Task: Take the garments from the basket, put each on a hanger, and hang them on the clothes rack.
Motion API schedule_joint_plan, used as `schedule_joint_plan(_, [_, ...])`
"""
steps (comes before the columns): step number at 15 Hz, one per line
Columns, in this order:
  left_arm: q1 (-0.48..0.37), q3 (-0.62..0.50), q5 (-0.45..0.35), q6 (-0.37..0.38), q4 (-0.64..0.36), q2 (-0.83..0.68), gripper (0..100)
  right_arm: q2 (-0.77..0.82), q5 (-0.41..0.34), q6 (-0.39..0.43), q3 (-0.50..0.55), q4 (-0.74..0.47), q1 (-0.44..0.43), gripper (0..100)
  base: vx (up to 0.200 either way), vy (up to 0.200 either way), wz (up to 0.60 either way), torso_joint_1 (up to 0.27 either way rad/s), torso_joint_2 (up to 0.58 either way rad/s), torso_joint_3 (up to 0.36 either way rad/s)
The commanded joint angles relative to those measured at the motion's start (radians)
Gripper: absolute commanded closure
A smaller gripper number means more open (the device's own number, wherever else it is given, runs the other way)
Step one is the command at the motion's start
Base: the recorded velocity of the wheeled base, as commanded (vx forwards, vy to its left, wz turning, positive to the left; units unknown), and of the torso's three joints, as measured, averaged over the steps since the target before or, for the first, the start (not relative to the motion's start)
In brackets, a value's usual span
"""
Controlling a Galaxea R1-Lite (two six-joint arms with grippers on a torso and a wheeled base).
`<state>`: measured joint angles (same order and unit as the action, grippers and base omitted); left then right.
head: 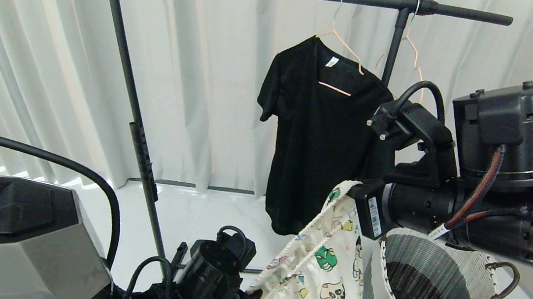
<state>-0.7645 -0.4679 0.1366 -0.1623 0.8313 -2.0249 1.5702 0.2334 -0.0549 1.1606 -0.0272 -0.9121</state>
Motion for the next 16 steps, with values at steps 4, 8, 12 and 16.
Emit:
schedule_joint_plan(4, [-0.001, 0.058, 0.09, 0.003, 0.0, 0.083, 100, -0.049, 0.006, 0.0, -0.084, -0.002, -0.001, 100, 0.0, 0.0, 0.0, 0.0, 0.0, 0.0])
schedule_joint_plan(8, [0.05, 0.057, 0.175, 0.078, 0.08, 0.19, 100, -0.16, 0.009, 0.001, -0.256, -0.003, 0.006, 100, 0.0, 0.0, 0.0, 0.0, 0.0, 0.0])
schedule_joint_plan(12, [0.166, -0.204, 0.046, 0.219, -0.509, 0.525, 100, -0.205, 0.007, 0.007, -0.305, 0.007, 0.016, 100, 0.0, 0.0, 0.0, 0.0, 0.0, 0.0])
schedule_joint_plan(16, [0.165, -0.712, -0.068, 0.185, -1.1, 0.607, 100, -0.223, 0.003, 0.009, -0.248, 0.023, 0.036, 100, 0.0, 0.0, 0.0, 0.0, 0.0, 0.0])
